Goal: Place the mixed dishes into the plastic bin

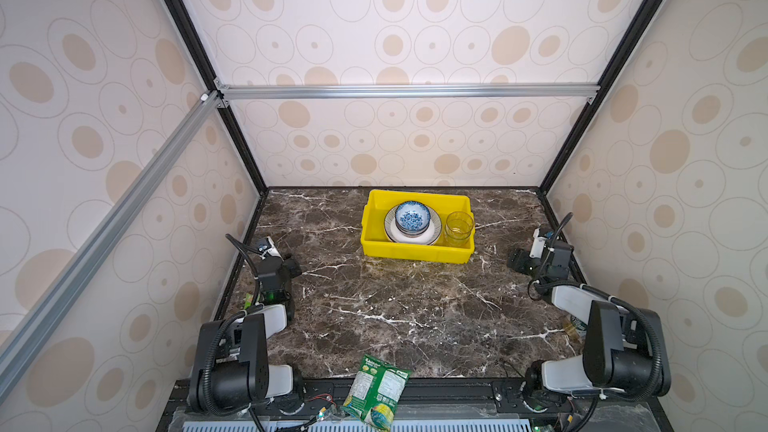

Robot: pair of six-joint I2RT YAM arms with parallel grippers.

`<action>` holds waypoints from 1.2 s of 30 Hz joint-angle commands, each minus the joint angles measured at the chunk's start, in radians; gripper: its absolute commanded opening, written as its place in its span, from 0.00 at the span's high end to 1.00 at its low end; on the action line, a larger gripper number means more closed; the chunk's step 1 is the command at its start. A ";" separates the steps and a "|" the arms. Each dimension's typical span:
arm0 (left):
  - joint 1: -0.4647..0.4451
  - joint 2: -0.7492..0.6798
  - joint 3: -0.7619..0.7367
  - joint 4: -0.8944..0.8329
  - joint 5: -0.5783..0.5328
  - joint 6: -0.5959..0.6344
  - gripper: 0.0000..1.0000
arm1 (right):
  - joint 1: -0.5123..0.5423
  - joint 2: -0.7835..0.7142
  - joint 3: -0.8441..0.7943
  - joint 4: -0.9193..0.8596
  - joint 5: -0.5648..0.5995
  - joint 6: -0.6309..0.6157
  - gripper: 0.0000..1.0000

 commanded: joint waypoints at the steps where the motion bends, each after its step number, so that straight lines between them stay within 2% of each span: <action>1: 0.008 0.025 -0.021 0.141 0.050 0.032 0.48 | -0.002 0.032 -0.040 0.186 -0.036 0.022 0.20; 3: 0.008 0.037 -0.035 0.188 0.063 0.041 0.48 | -0.002 0.051 -0.063 0.258 -0.045 0.023 0.20; 10: 0.008 0.079 -0.045 0.282 0.110 0.091 0.46 | 0.003 0.053 -0.058 0.258 -0.090 -0.001 0.20; 15: 0.008 0.122 -0.077 0.421 0.170 0.098 0.42 | 0.022 0.040 -0.086 0.300 -0.102 -0.033 0.18; 18: 0.005 0.120 -0.095 0.456 0.195 0.112 0.32 | 0.068 0.035 -0.096 0.315 -0.074 -0.084 0.13; 19: 0.004 0.120 -0.106 0.477 0.209 0.118 0.02 | 0.086 0.036 -0.102 0.328 -0.066 -0.108 0.12; 20: -0.002 0.116 -0.119 0.500 0.219 0.129 0.01 | 0.113 0.039 -0.108 0.343 -0.046 -0.134 0.12; 22: -0.011 0.117 -0.152 0.567 0.229 0.143 0.01 | 0.157 0.053 -0.129 0.392 0.007 -0.172 0.11; 26: -0.018 0.118 -0.183 0.626 0.231 0.152 0.01 | 0.167 0.107 -0.172 0.514 0.040 -0.169 0.09; 36: -0.056 0.151 -0.204 0.697 0.263 0.212 0.01 | 0.185 0.104 -0.139 0.443 0.074 -0.182 0.05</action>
